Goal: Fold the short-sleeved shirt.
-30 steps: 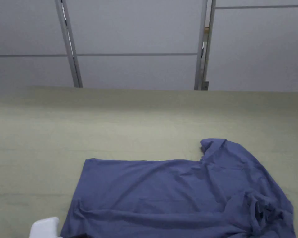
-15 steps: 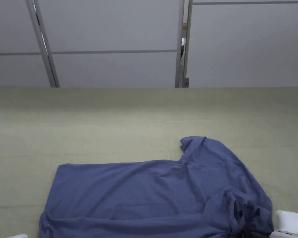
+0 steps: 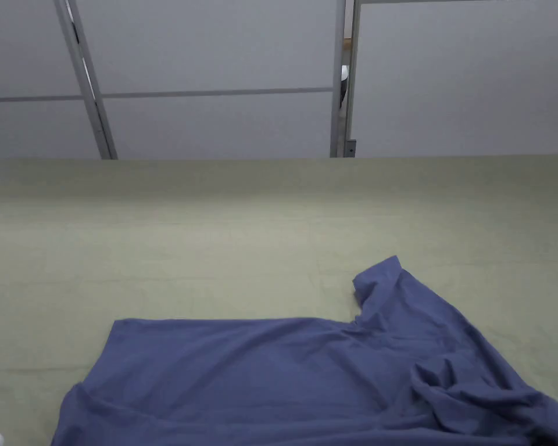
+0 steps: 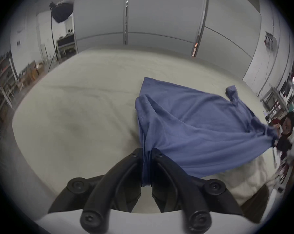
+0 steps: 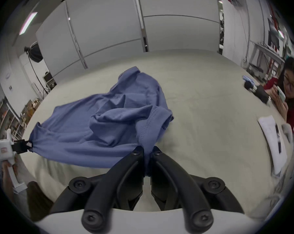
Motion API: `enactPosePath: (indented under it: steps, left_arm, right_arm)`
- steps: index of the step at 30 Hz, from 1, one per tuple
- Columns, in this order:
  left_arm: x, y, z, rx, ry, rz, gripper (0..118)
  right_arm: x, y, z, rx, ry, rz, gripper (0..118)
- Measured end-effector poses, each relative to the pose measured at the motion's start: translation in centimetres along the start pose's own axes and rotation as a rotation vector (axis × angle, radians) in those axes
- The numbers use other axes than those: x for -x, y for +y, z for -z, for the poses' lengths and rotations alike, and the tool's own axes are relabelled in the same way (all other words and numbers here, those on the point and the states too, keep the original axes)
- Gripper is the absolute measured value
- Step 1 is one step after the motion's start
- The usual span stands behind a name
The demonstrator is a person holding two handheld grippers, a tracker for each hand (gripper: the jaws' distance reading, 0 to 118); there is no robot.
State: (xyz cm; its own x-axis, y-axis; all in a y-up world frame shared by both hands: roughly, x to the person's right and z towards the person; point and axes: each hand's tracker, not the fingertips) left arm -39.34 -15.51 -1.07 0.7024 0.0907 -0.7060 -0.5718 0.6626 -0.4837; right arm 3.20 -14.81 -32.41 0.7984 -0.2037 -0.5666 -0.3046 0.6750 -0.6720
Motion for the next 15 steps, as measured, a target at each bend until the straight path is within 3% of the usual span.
enactPosePath:
  steps: [2,5,11,12,13,14,15]
  left_arm:
    - [0.6,-1.8,-0.5,0.069,-0.028,-0.053,9]
    - [0.8,-5.2,-0.1,0.151,0.038,0.028,9]
    - [0.9,-8.2,1.3,0.195,0.063,0.011,9]
    - [0.6,-7.9,1.3,0.193,0.073,0.036,11]
    - [0.4,-7.6,1.0,0.181,0.070,0.056,18]
    - [0.4,-7.2,0.5,0.159,0.059,0.061,18]
    - [0.0,-6.5,-0.7,0.107,0.036,0.057,21]
  right_arm:
    - [-1.3,-1.7,-0.5,0.089,-0.027,0.017,8]
    - [-1.0,-5.3,0.1,0.211,-0.063,-0.040,8]
    - [-1.6,-7.7,0.8,0.266,-0.104,0.023,8]
    - [-1.0,-7.4,0.9,0.272,-0.108,-0.003,15]
    - [-0.3,-7.3,0.7,0.256,-0.110,-0.079,33]
    - [-0.5,-7.0,0.2,0.229,-0.122,-0.127,33]
    - [-0.1,-6.7,-0.6,0.195,-0.136,-0.170,41]
